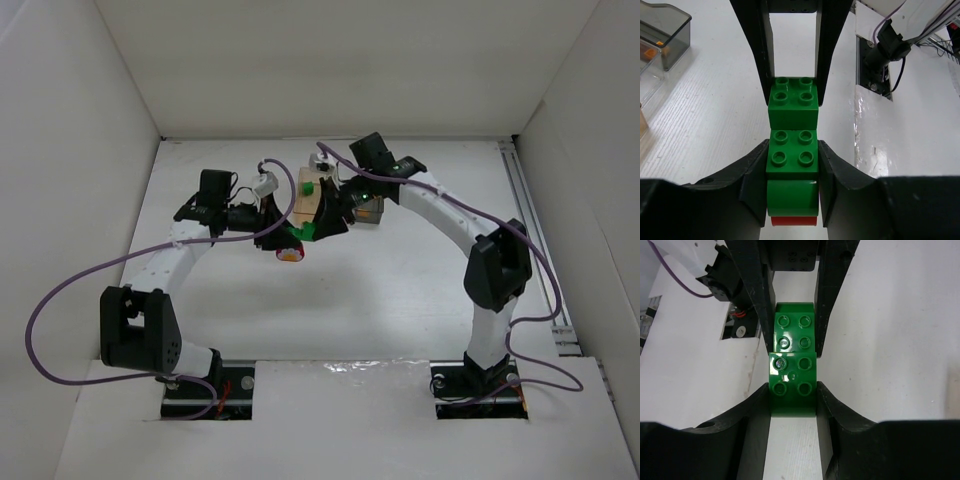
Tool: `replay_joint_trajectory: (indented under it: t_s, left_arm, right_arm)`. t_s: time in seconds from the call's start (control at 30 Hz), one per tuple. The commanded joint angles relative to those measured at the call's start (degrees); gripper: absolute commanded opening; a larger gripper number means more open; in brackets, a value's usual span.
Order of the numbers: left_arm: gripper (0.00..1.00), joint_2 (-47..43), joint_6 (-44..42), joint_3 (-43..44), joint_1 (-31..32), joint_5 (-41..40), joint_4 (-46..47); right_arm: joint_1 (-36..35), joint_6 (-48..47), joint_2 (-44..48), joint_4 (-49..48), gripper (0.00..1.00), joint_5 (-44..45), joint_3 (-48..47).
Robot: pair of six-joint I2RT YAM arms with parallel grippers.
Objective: Sort the legos into containers by color
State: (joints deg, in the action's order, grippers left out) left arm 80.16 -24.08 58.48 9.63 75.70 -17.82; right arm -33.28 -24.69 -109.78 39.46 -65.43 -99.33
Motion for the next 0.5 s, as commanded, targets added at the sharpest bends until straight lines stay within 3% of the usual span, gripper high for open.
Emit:
replay_joint_trajectory:
  t_s: [0.0, 0.17, 0.27, 0.3, 0.47]
  left_arm:
    - [0.28, -0.09, 0.61, -0.82, 0.22, 1.03, 0.77]
    - [0.29, -0.09, 2.72, -0.82, 0.22, 1.03, 2.09]
    - [0.15, 0.44, 3.25, -0.82, 0.74, 1.03, 2.61]
    - [0.0, 0.44, 3.25, -0.82, 0.74, 1.03, 2.62]
    - [0.0, -0.18, 3.25, -1.43, 2.67, -0.38, 2.62]
  right_arm:
    - [0.14, -1.59, 4.04, -1.76, 0.0, -2.42, 0.28]
    - [0.14, -3.96, 4.04, -0.01, 0.0, -1.2, 0.28]
    - [0.14, -4.49, 4.57, 0.0, 0.0, -0.67, 0.8]
    - [0.14, -4.49, 4.57, 0.0, 0.0, -0.67, 0.8]
    - [0.84, -0.46, 5.19, -5.17, 0.0, -0.14, 1.5]
